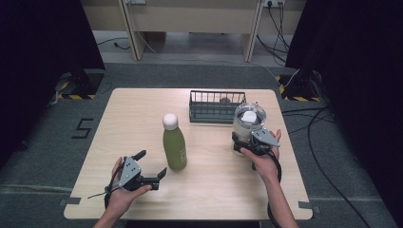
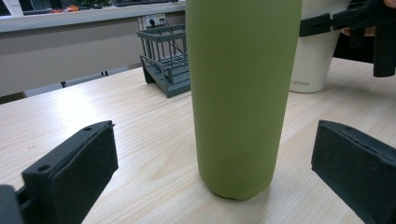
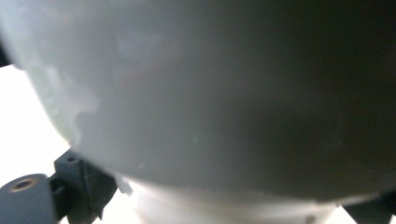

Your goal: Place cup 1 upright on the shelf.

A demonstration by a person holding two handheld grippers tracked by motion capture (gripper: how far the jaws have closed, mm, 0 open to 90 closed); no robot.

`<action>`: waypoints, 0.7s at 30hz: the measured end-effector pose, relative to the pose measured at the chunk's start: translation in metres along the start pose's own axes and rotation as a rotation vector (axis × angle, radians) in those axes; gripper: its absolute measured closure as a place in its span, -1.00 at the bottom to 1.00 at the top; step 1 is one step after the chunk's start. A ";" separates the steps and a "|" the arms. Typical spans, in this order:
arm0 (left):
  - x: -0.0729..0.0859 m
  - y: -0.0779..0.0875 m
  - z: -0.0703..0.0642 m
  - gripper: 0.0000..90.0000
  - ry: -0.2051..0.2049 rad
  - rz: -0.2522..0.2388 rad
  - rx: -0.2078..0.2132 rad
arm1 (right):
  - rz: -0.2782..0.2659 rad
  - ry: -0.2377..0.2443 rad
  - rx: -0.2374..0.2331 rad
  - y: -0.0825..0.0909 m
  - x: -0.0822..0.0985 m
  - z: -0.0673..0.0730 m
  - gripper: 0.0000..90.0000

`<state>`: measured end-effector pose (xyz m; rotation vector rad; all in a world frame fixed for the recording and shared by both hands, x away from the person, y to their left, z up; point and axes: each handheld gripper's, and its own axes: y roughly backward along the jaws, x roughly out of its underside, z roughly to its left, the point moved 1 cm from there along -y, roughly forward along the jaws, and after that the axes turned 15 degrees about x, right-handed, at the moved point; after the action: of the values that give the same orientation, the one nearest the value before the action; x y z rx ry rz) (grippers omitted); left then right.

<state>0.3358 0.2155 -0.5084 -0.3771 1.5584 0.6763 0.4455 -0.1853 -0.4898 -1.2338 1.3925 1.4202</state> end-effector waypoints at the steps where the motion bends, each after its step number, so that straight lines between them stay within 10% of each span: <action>1: 0.000 0.000 0.000 -1.00 -0.001 0.000 0.001 | 0.002 0.003 -0.007 0.000 0.000 -0.001 -0.79; 21: 0.001 0.001 0.002 -1.00 -0.002 -0.001 0.003 | 0.029 -0.003 -0.051 0.001 -0.009 0.000 -0.77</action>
<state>0.3369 0.2173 -0.5088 -0.3743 1.5573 0.6735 0.4469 -0.1845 -0.4807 -1.2480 1.3851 1.4853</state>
